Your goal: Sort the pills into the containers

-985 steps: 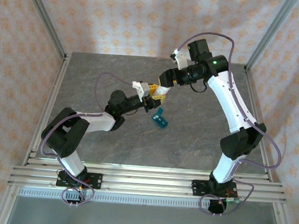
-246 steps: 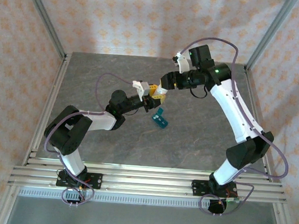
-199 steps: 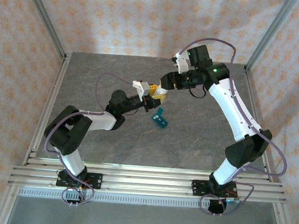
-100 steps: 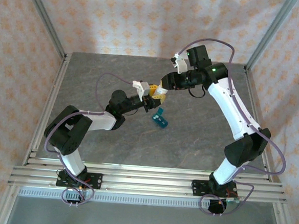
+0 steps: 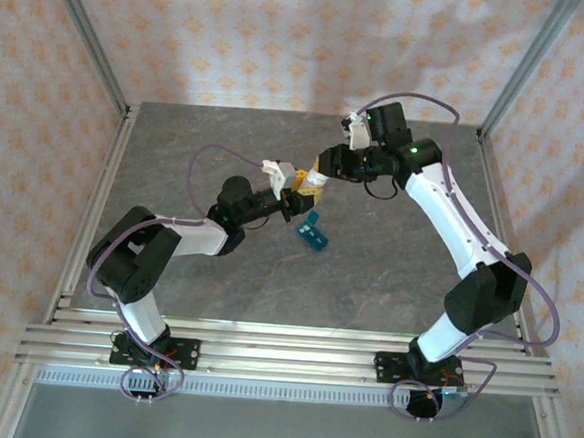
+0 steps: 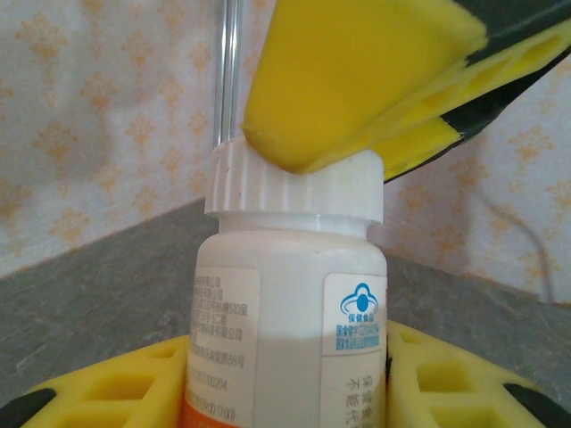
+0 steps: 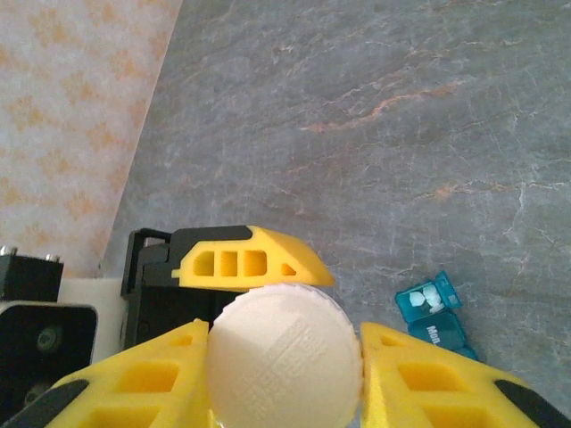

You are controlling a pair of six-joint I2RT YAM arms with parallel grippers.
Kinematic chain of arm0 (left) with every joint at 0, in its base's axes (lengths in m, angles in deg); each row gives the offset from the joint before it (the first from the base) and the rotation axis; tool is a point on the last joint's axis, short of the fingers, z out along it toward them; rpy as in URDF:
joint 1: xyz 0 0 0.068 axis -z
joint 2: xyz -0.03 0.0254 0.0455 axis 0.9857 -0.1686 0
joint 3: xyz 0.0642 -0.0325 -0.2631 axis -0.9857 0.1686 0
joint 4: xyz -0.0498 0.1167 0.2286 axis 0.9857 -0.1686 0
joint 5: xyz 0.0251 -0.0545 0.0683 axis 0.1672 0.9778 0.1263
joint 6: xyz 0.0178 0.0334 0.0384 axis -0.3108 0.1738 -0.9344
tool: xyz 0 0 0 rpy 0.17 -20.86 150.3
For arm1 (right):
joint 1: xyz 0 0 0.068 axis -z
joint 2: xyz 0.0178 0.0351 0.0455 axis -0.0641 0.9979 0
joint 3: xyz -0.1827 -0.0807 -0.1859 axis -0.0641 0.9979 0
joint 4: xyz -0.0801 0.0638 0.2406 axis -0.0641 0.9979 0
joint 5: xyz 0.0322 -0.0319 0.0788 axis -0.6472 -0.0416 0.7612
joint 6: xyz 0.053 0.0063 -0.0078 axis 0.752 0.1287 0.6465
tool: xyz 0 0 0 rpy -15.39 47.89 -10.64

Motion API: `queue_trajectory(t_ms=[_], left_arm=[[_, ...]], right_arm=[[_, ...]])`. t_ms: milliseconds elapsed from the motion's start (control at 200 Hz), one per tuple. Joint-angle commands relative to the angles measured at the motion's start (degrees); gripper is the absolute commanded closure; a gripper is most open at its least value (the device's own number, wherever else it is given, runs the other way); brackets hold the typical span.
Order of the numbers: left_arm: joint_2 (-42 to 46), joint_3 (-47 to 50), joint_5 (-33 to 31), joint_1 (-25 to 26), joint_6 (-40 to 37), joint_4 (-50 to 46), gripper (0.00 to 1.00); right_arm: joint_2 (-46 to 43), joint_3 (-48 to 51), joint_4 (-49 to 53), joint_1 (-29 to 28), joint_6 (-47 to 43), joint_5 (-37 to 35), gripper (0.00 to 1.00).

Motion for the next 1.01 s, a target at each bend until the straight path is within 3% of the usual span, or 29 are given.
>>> queue_trajectory(t_ms=[0,410,1001], left_arm=[[1.7,-2.97,-2.33,1.81,-2.69,9.12,1.0],[-0.14,-3.77,-4.44,3.45,-4.55,9.14,1.0],[-1.44,-2.72,-4.91,3.47,-5.13,9.14,1.0]], right_arm=[[-1.05,5.23,-3.65,-1.95,10.43,-4.84,0.63],[-0.96,6.8,-5.98,-5.24,19.35,-9.99,0.63],[-1.17,2.21,-2.73,-5.37,18.7,-12.54,0.54]])
